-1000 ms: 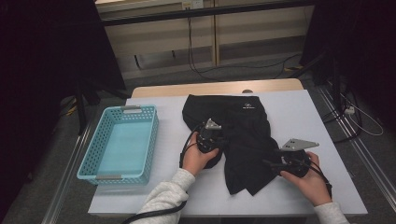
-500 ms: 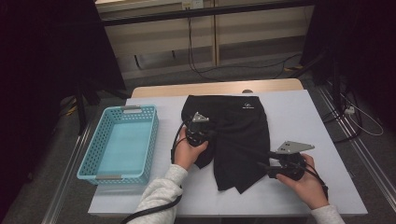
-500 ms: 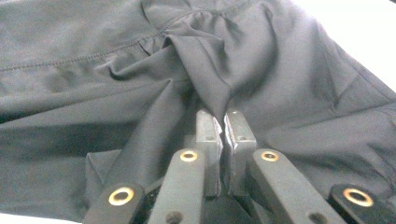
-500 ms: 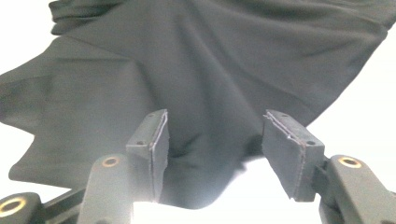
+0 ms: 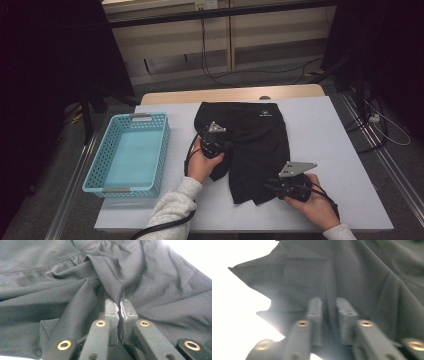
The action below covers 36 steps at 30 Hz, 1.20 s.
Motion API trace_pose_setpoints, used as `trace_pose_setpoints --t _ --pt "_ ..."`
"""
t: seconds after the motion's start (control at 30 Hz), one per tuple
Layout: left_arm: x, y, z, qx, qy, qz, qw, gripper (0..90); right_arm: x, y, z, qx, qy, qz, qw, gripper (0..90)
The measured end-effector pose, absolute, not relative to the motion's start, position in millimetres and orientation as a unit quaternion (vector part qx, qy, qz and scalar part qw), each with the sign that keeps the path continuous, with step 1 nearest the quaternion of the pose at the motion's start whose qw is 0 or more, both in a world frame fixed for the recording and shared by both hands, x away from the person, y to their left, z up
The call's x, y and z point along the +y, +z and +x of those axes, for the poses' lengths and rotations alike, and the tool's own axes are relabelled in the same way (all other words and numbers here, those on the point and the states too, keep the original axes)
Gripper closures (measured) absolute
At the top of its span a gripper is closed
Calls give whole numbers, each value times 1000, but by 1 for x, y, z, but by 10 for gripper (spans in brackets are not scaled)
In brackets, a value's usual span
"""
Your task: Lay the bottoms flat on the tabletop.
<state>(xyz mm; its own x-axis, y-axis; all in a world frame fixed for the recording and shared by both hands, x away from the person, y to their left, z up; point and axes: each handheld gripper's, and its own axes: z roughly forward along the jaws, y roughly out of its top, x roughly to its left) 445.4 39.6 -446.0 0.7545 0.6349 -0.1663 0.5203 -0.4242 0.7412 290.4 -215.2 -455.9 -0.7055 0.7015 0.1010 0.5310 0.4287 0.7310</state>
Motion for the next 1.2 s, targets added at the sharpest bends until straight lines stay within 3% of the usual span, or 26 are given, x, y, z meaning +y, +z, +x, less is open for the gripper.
trace_pose_setpoints --t 0.07,0.23,0.43,0.7,0.83,0.97,1.1,1.13,1.2 --pt "40 -446 445 345 71 840 413 859 -221 -454 290 840 387 365 100 881" --pt "43 -445 447 347 73 839 413 859 -237 -447 283 843 398 351 88 874" --pt "44 -446 447 349 74 838 413 859 -259 -444 269 839 386 369 105 880" --pt "40 -447 448 344 76 842 409 853 -230 -437 266 804 433 387 127 632" --pt "40 -446 447 346 75 841 410 853 -199 -444 265 833 414 350 112 624" --pt "38 -444 445 337 85 845 406 852 -194 -457 262 839 406 348 100 531" --pt "37 -442 444 333 82 846 408 851 -192 -458 258 848 395 331 122 565" --pt "37 -442 444 334 83 845 409 850 -191 -457 257 852 388 326 129 605" --pt "37 -442 444 336 82 845 408 849 -191 -456 256 854 386 325 123 807"
